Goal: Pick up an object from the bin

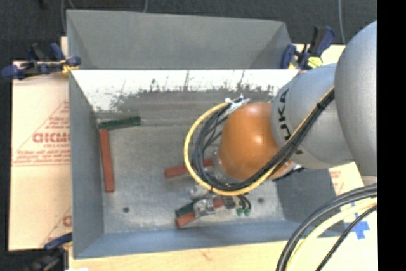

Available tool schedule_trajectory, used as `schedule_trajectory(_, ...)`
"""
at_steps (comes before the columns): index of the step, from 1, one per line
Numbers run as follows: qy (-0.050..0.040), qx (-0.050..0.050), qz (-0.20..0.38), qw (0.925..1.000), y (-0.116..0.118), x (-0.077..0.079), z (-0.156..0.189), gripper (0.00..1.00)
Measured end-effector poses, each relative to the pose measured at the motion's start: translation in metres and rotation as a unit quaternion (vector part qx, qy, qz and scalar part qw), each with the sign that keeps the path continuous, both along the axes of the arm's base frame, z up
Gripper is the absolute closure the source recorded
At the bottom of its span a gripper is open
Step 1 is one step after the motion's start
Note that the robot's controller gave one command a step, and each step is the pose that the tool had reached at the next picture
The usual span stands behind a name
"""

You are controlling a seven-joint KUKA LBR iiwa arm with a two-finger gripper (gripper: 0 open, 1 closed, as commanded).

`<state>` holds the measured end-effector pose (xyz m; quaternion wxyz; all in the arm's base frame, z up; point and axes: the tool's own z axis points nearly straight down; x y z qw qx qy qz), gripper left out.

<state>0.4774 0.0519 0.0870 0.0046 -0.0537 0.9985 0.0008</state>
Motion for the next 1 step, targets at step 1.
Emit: schedule_trajectory(1, 0.0024, -0.001, -0.002, 1.0000, 0.0016, 0.0004, 0.1446, 1.00)
